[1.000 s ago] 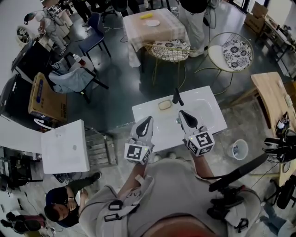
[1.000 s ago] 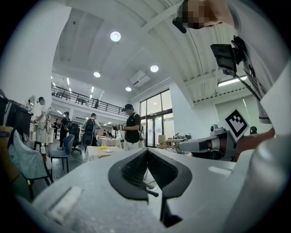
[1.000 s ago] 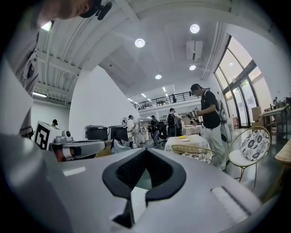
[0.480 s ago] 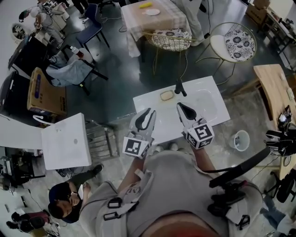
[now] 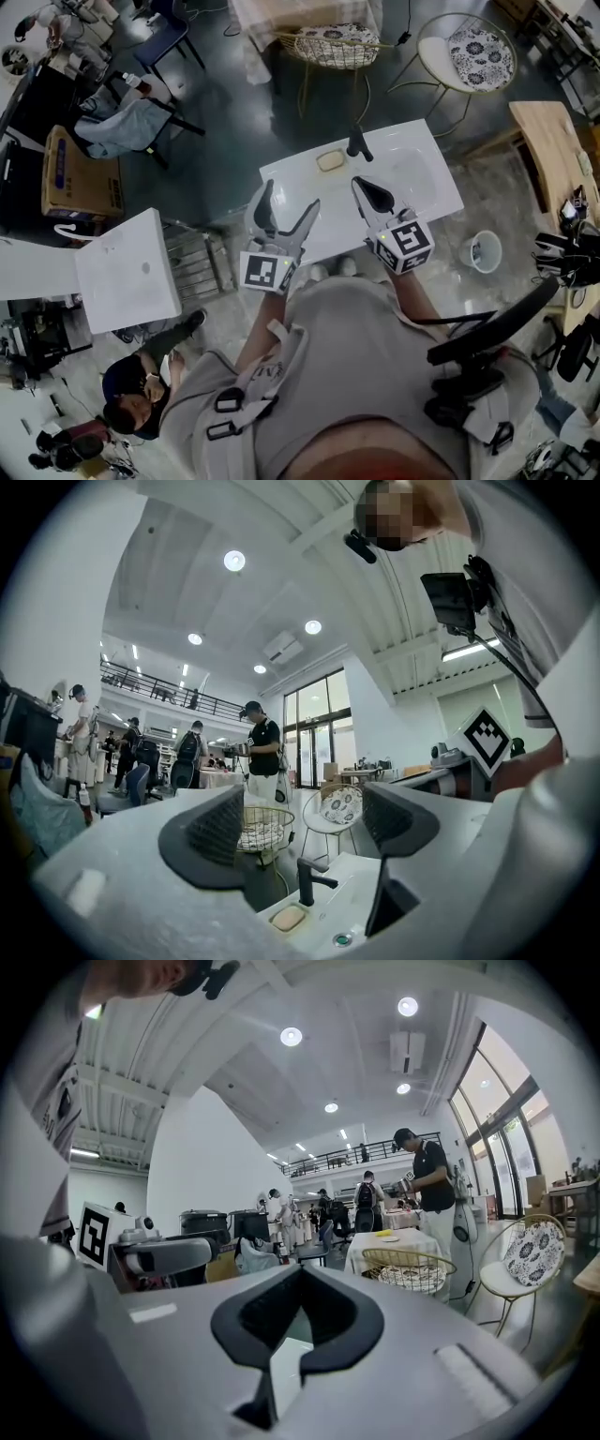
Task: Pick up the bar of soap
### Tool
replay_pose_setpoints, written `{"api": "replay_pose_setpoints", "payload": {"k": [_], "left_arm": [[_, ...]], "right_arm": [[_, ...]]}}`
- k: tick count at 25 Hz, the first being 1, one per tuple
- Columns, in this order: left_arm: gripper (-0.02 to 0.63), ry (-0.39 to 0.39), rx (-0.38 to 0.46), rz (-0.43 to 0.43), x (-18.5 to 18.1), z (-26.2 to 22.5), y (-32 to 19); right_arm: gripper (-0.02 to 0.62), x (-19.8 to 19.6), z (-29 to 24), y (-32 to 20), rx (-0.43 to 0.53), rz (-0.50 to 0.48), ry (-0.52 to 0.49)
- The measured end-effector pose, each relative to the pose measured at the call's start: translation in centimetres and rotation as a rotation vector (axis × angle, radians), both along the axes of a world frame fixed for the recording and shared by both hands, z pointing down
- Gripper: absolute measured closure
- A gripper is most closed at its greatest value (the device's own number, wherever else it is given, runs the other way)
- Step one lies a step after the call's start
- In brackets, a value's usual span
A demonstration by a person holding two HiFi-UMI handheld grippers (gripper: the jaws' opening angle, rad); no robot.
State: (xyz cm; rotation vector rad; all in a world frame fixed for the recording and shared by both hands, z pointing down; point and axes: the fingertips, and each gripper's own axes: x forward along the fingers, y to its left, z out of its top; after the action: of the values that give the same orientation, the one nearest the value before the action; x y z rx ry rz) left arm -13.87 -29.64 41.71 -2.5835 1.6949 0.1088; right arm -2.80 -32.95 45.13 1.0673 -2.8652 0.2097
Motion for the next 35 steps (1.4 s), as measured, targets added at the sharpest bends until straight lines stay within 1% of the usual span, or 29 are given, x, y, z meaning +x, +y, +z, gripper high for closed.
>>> {"api": "replay_pose_setpoints", "payload": {"k": [6,9,11,13,16,22,25,32,35], "left_arm": [[0.215,0.005,-0.040,0.001,-0.3,1.3,-0.4],[0.215,-0.017,-0.081,0.039,0.2,2.9,-1.2],[0.215,-0.047,-0.113,0.077,0.8,4.5,-2.1],[0.215,-0.091,-0.137,0.116,1.6,6.0,-3.3],[0.215,-0.181,-0.183,0.171,2.5,8.8,-5.5],[0.215,-0.334,-0.340,0.236,2.9,16.5,-10.5],[0.216,-0.415,-0.396,0.270,3.6,19.9,-12.5],[0.216,-0.551,-0.485,0.385,6.1,26.1,-16.4],[0.216,-0.590,-0.529,0.437,7.0,28.5,-17.5]], "right_arm": [[0.594,0.8,0.5,0.4,-0.009,0.010,0.011],[0.594,1.7,0.6,0.5,-0.010,0.025,0.012],[0.594,2.4,0.6,0.5,-0.012,0.037,0.012],[0.594,3.4,0.7,0.5,-0.014,0.051,0.012],[0.594,4.9,0.9,0.5,-0.021,0.077,0.011],[0.594,7.4,1.1,0.4,-0.036,0.137,0.014],[0.594,8.8,1.5,0.3,-0.046,0.161,0.014],[0.594,11.7,2.5,-0.8,-0.070,0.208,0.012],[0.594,12.5,2.6,-1.5,-0.074,0.215,0.013]]}}
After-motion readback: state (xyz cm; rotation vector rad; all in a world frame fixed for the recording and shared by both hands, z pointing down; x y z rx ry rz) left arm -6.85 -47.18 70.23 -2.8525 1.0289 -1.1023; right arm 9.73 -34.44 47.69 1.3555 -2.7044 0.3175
